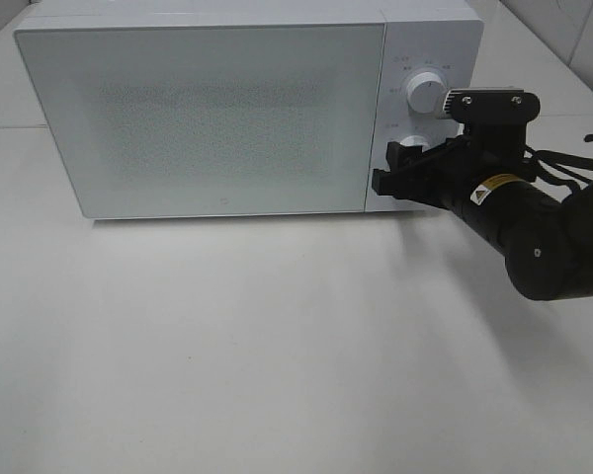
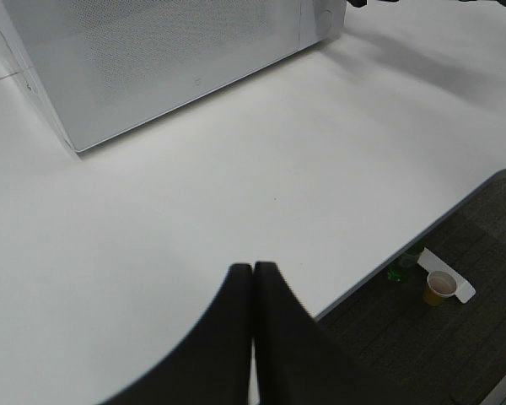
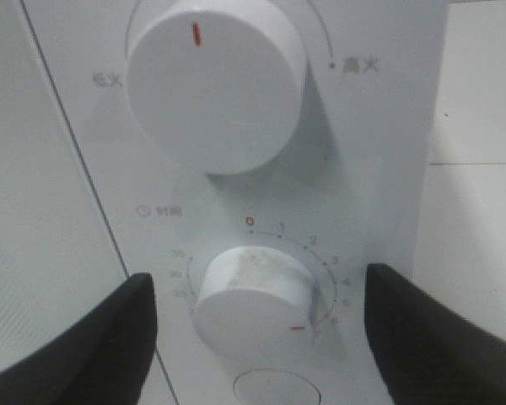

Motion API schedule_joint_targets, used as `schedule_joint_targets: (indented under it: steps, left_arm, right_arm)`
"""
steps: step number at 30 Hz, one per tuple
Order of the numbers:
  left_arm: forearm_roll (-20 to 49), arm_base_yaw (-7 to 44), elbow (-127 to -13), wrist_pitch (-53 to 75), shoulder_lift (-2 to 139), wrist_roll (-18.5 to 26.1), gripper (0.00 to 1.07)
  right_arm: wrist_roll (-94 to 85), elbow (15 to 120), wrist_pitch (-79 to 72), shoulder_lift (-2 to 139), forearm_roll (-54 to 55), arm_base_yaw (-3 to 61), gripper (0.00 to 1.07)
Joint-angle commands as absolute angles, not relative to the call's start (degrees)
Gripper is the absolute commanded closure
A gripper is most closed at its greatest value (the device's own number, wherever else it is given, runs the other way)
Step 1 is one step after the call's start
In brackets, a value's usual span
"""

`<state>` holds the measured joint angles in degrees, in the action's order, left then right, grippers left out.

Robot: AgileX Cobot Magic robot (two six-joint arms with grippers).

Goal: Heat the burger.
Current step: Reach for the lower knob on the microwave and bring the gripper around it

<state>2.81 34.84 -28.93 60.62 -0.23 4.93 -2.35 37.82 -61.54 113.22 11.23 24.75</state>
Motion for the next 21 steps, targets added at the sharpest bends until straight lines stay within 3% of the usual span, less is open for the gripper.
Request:
schedule_joint_targets:
  steps: [1,21]
  left_arm:
    - [3.0,34.7,-28.8,59.7,-1.4,4.9,1.06]
    - [3.0,34.7,-28.8,59.7,-1.4,4.9,1.06]
  right_arm:
    - [-3.2,38.7,-63.0,113.8,10.4,24.8,0.4]
    - [-3.4,39.3,-64.4,115.4,10.4,24.8,0.4]
